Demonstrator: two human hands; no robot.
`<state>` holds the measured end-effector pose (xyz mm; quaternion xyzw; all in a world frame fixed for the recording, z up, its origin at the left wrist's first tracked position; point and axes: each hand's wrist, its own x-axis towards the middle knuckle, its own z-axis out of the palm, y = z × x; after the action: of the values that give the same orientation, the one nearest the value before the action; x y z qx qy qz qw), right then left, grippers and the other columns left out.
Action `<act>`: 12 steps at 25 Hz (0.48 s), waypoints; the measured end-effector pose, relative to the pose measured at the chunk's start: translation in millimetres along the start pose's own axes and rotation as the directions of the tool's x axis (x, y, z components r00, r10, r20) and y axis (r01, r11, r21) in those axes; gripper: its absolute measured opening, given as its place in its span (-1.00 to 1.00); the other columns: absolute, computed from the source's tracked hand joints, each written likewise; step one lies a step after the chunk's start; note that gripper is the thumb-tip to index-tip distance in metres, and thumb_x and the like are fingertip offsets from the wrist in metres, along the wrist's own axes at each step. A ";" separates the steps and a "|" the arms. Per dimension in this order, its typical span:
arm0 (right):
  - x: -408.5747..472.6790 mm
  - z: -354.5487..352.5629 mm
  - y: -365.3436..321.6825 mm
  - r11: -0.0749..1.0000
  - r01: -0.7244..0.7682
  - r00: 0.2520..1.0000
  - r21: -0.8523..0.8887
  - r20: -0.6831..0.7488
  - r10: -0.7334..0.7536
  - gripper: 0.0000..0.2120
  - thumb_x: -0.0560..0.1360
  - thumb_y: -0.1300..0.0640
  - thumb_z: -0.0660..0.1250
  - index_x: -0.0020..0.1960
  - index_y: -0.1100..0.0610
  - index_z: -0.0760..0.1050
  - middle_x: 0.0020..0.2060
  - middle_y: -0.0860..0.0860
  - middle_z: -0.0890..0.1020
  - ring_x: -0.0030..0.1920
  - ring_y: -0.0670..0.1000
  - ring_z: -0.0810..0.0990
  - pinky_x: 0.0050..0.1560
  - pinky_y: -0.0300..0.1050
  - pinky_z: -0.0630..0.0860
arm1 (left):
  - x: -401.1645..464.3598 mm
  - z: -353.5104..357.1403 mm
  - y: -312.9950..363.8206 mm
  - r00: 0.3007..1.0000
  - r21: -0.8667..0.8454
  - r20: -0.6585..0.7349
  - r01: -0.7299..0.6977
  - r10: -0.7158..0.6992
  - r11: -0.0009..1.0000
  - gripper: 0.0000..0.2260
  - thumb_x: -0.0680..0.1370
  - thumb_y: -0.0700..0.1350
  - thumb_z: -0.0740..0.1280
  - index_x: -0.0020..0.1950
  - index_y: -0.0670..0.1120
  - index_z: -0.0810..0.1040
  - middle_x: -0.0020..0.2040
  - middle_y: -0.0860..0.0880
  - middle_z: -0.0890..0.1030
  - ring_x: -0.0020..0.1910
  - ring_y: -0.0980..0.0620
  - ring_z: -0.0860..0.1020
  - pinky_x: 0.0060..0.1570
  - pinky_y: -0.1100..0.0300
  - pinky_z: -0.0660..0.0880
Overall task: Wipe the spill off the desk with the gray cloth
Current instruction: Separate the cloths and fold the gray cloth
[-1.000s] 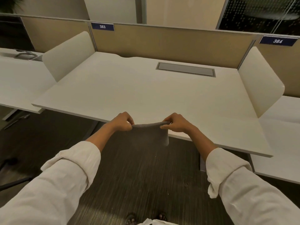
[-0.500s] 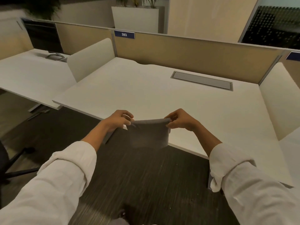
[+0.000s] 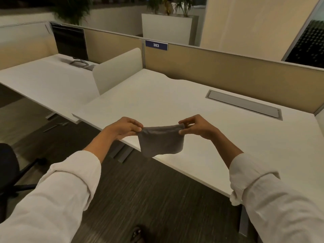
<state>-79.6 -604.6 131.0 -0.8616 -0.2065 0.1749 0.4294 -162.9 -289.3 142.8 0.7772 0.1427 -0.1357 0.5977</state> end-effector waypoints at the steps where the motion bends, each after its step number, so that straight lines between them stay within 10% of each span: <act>1: 13.1 1.9 -6.6 1.000 -0.007 1.000 -0.027 0.002 0.008 -0.61 0.38 0.10 0.57 0.18 0.11 0.65 0.09 0.03 0.66 0.09 0.07 0.62 0.13 -0.02 0.61 | 7.9 -12.4 4.0 1.000 0.039 0.024 0.008 -0.009 0.999 -0.79 0.46 -0.37 0.42 0.08 -0.24 0.62 0.11 -0.19 0.61 0.14 -0.10 0.58 0.20 0.08 0.53; 6: 90.9 25.8 -38.5 0.971 -0.034 0.996 -0.236 -0.093 0.012 -0.75 0.43 0.10 0.53 0.09 0.13 0.66 0.01 0.03 0.65 0.04 0.05 0.61 0.05 -0.05 0.62 | 47.9 -60.8 14.6 0.998 0.432 0.048 -0.053 0.036 0.900 -0.72 0.36 -0.34 0.51 0.05 -0.19 0.61 0.02 -0.15 0.60 -0.01 -0.08 0.56 -0.08 0.17 0.52; 12: 170.1 60.9 -57.1 0.987 0.081 0.994 -0.138 -0.056 -0.089 -0.67 0.62 -0.11 0.19 0.24 0.09 0.44 0.17 0.01 0.57 0.15 0.08 0.56 0.17 0.13 0.55 | 83.5 -120.7 -6.5 0.982 0.298 -0.135 -0.086 0.131 0.951 -0.85 0.56 -0.15 0.35 0.09 -0.16 0.61 0.04 -0.10 0.61 0.06 -0.05 0.54 0.04 0.12 0.48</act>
<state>24.7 -446.7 121.6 -0.8841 -0.2412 0.1153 0.3833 -83.5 -166.0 135.2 0.8714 0.1239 -0.0620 0.4707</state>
